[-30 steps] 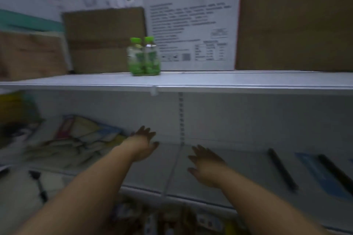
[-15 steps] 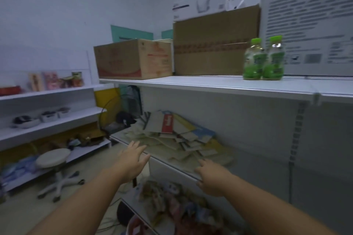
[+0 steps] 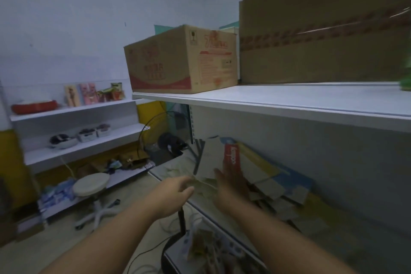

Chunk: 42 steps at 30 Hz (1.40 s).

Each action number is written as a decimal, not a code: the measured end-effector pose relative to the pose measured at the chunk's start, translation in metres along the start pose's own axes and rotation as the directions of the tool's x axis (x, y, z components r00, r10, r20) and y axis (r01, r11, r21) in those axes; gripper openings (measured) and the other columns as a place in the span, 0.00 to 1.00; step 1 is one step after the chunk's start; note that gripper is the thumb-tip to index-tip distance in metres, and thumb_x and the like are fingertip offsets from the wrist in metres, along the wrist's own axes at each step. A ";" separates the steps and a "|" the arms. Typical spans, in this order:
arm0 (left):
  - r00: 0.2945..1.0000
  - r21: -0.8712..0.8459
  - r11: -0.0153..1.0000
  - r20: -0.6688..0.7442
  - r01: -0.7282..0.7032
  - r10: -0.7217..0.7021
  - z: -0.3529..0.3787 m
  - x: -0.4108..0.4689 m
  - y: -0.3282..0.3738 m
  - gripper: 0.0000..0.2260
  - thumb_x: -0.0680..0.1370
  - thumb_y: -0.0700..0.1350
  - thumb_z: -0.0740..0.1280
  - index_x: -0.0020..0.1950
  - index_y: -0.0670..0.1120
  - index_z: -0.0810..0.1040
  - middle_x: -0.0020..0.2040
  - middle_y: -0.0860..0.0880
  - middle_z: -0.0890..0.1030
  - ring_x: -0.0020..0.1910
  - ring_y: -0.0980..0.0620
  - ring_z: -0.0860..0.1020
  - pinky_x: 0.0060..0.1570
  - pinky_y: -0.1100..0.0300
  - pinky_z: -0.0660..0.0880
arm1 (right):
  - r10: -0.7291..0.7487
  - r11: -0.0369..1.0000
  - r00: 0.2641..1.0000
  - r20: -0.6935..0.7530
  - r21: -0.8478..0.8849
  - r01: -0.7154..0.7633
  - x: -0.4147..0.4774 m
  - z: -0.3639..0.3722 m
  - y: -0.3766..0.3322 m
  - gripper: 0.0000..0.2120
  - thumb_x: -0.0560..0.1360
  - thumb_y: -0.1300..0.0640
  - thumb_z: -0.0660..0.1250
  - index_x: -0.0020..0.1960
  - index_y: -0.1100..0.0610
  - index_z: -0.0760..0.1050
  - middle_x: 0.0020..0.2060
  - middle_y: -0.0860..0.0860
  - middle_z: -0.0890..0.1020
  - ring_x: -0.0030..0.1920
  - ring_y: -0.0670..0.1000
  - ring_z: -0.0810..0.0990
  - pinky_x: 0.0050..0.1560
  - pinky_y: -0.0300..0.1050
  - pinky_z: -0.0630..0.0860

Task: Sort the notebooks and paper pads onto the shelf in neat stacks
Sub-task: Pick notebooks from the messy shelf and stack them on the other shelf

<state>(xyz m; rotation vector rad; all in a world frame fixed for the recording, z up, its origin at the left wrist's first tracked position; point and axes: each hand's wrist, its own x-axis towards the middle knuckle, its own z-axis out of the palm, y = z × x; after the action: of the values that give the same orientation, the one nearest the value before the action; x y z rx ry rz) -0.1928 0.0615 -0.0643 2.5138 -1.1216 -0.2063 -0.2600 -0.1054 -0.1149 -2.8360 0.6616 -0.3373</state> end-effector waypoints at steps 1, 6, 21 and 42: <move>1.000 -0.022 1.000 0.003 0.007 -0.006 0.001 0.006 -0.007 0.19 0.80 0.54 0.58 0.70 0.52 0.69 0.63 0.51 0.77 0.59 0.55 0.76 0.60 0.58 0.73 | -0.011 0.998 1.000 0.012 -0.054 0.012 0.010 0.002 -0.003 0.28 0.79 0.52 0.54 0.77 0.51 0.49 0.77 0.53 0.44 0.76 0.58 0.43 0.76 0.54 0.46; 0.999 -0.315 0.948 -0.006 0.041 -0.045 -0.009 0.050 -0.045 0.13 0.81 0.48 0.59 0.64 0.48 0.74 0.53 0.49 0.80 0.48 0.55 0.79 0.47 0.63 0.76 | -0.012 0.995 0.996 -0.091 -0.096 0.004 0.040 0.015 0.001 0.24 0.79 0.51 0.52 0.75 0.50 0.57 0.70 0.50 0.65 0.70 0.55 0.62 0.70 0.52 0.59; 0.943 -0.945 0.030 0.327 0.326 0.061 -0.027 0.165 -0.093 0.06 0.78 0.35 0.60 0.52 0.43 0.75 0.48 0.39 0.80 0.48 0.39 0.78 0.44 0.45 0.74 | 0.026 0.995 0.910 -0.414 -0.074 -0.062 0.058 0.023 0.008 0.26 0.73 0.48 0.64 0.71 0.49 0.66 0.70 0.51 0.67 0.69 0.53 0.66 0.72 0.43 0.59; 0.952 -0.977 -0.035 0.198 0.212 0.234 -0.016 0.183 -0.088 0.11 0.80 0.41 0.61 0.63 0.46 0.73 0.52 0.41 0.81 0.49 0.40 0.80 0.45 0.49 0.76 | 0.002 0.995 0.930 -0.367 -0.091 -0.038 0.077 0.011 -0.106 0.14 0.79 0.52 0.56 0.45 0.56 0.77 0.44 0.53 0.80 0.43 0.56 0.77 0.37 0.44 0.66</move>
<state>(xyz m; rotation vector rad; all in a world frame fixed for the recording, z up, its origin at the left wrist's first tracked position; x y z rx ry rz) -0.0054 -0.0161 -0.0813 1.0085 -0.5636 -1.0510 -0.1464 -0.0456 -0.0848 -2.8790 0.7933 -0.8697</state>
